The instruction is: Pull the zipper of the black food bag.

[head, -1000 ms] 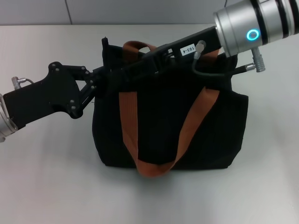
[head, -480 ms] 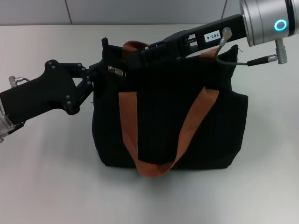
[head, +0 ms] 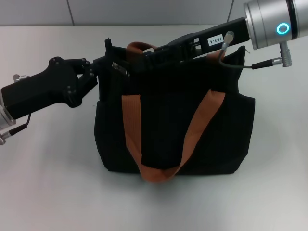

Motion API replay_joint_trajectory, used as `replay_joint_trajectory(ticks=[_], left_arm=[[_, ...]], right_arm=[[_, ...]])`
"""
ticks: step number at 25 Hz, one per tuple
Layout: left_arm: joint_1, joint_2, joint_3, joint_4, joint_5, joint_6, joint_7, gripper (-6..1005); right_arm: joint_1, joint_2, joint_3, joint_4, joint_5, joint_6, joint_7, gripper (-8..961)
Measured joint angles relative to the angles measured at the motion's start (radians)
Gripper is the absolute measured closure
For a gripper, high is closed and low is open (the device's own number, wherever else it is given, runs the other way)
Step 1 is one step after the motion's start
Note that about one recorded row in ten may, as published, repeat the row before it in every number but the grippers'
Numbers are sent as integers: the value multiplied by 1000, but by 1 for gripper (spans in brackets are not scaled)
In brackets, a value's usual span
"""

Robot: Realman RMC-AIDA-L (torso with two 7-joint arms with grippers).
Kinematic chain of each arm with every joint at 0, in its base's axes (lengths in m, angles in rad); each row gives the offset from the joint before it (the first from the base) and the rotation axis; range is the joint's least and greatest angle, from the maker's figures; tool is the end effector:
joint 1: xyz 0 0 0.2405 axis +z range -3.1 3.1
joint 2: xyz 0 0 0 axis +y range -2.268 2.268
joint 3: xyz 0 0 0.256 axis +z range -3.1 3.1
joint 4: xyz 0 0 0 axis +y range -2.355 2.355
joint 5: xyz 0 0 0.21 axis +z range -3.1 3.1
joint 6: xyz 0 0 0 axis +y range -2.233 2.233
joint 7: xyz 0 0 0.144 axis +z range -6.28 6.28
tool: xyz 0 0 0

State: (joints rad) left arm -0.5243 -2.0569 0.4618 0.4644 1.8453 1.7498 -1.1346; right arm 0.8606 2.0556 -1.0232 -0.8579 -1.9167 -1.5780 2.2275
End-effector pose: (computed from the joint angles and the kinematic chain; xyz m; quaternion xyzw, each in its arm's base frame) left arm -0.2563 0.3141 0.0203 -0.8823 -0.1575 -0.4099 0.1696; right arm 0.0975 0.3867 -0.0039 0.9308 -0.3160 -0.1788 0.0413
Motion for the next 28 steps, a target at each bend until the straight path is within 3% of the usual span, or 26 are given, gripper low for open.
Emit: replay_joint_trajectory(ticks=[10,28], left_arm=[[-11,11,0,2,-24,-9,-157,933],[-13,8,3,0,-25,3,-169,930]], right_arm=[[7,16,-4,-4,-1,7,-57,561],[-16,32,-80,1,54,68,-389,560]])
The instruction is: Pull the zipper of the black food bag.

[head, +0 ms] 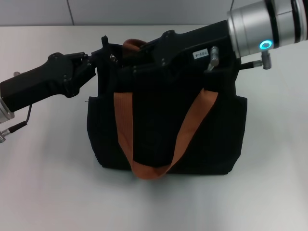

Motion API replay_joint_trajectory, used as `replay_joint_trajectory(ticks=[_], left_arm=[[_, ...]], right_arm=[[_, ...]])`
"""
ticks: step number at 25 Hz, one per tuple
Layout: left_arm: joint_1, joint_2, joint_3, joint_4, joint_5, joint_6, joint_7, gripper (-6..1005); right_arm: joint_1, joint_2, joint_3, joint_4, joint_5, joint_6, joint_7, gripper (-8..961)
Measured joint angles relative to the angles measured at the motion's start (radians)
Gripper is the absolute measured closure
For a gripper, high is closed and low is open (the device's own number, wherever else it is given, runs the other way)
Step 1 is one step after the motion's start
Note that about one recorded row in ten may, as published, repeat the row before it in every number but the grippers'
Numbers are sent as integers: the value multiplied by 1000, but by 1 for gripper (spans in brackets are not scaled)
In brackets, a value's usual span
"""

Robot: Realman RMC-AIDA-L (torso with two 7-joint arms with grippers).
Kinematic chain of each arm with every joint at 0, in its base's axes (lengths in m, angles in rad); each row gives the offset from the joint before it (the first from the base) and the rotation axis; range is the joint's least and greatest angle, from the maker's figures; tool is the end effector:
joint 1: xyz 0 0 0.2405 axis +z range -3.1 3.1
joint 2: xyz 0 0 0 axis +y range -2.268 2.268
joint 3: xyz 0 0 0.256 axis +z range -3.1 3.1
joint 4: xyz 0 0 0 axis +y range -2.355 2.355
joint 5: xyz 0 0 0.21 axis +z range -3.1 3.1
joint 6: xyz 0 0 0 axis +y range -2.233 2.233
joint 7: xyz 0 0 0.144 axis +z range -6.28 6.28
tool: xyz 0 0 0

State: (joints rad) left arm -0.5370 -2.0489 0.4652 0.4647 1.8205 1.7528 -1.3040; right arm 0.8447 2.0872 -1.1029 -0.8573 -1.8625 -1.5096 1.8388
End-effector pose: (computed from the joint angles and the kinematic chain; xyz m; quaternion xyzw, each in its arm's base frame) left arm -0.2520 0.3195 0.0258 -0.8642 -0.2216 -0.4300 0.1382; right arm 0.0899 0.3808 -0.0246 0.9720 -0.1322 -0.1941 0.0105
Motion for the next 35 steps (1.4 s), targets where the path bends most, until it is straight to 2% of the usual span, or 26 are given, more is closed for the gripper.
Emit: replay_joint_trajectory(ticks=[8,24,35], left_arm=[[-1,-1,-2,1,0,0,-3,928],[-8,-4,2,-4,0,1,-5,924],[-7,-2,-3,-6,-2,5,-6,922]], right_arm=[[-5,1,-69,-9,21,54,-42,561],[2,1,-121,-13,46,90,-83,560],[-5,-1,-127,-36,66,55,-83,560]])
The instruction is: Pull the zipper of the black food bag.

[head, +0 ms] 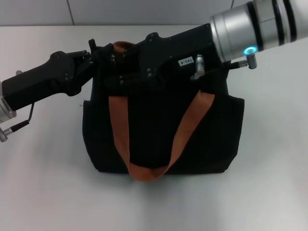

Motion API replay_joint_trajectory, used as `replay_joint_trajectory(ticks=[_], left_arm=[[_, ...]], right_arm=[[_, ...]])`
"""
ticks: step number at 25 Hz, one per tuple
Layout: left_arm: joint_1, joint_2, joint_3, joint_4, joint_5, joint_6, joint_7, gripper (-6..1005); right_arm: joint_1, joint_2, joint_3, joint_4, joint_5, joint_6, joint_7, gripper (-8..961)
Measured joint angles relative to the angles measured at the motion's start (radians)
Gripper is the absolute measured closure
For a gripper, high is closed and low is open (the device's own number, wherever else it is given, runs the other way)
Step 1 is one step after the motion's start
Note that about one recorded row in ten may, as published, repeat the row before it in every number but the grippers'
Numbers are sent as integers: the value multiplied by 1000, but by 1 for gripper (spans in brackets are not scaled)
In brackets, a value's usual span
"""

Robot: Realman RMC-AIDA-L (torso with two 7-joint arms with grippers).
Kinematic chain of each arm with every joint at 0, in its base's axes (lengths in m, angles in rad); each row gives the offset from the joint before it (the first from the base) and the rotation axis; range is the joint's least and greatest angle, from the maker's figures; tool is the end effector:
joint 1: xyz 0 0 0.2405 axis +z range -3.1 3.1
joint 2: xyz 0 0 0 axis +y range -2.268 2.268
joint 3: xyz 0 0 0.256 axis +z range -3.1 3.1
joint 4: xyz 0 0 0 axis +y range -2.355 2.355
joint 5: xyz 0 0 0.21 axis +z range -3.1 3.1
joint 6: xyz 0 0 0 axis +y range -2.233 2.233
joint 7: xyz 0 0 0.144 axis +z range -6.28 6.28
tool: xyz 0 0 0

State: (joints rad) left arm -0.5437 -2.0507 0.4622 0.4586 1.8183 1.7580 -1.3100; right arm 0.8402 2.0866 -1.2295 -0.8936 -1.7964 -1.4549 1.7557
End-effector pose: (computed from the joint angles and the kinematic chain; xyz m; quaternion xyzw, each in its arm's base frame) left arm -0.2492 0.3201 0.0248 -0.8622 -0.2226 -0.4353 0.1329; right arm 0.0749 0.3746 -0.0368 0.9802 -0.0614 -0.1881 0.0101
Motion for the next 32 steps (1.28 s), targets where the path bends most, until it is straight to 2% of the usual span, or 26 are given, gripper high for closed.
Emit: replay_joint_trajectory(ticks=[11,32], left_arm=[[5,1,-1,-1,3,-7,0,920],[7,-3,0,-1,2,-2,0,915]], right_arm=[[-46,-1,16,-56,7,-53,36,562],[-71,-5,59,-73,1,-37,39,563]])
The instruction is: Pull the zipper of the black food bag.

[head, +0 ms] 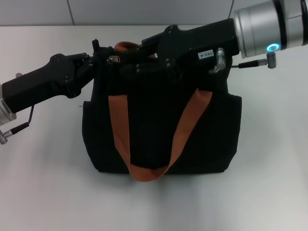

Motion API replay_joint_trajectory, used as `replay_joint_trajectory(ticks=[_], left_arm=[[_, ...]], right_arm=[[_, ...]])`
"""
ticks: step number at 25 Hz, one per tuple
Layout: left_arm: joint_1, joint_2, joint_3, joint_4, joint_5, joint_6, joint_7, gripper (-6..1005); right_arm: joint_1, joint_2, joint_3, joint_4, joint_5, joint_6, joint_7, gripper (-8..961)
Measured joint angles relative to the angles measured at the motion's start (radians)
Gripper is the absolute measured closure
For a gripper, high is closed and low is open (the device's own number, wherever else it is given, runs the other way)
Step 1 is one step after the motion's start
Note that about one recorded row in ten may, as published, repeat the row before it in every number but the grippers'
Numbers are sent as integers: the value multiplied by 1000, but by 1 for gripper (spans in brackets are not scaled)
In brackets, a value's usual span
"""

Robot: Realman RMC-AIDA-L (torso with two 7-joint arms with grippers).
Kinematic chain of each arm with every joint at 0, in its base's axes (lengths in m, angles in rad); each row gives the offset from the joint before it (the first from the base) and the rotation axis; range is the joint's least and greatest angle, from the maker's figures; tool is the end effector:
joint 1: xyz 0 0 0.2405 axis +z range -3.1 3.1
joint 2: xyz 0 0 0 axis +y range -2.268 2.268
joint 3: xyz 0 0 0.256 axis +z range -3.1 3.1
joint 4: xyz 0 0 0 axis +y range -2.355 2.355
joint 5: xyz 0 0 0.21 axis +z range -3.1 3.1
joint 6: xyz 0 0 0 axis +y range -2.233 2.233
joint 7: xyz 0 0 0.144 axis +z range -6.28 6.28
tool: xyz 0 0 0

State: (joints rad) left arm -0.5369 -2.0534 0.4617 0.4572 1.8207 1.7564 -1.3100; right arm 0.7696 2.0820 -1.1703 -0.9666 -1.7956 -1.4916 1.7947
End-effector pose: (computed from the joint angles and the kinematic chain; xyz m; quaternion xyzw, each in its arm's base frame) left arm -0.2511 0.3181 0.0233 -0.8611 -0.2271 -0.4348 0.1334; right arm 0.0898 0.3732 -0.0158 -0.9739 0.0885 0.2086 0.0104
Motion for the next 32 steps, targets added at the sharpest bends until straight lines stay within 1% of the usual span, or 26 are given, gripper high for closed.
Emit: replay_joint_trajectory(ticks=[5,15,19,23,32], left_arm=[[0,-1,1,0,0,3,0,914],[0,0,5,-1,0,10,-10,912],[0,-1,2,-2,0,10,-11,911],[-1,-3,1,-2,0,8,-14,910],[-2,-6,0,-2,0,3,-15,908]], right_arm=[[-6,0,5,-18,0,4,-69,563],[-6,1,-15,-26,-3,57,-239,562],[-2,2,-54,-27,-4,77,-259,593],[2,3,-71,-27,-5,83,-259,623],[6,4,-80,-38,-5,98,-262,692]])
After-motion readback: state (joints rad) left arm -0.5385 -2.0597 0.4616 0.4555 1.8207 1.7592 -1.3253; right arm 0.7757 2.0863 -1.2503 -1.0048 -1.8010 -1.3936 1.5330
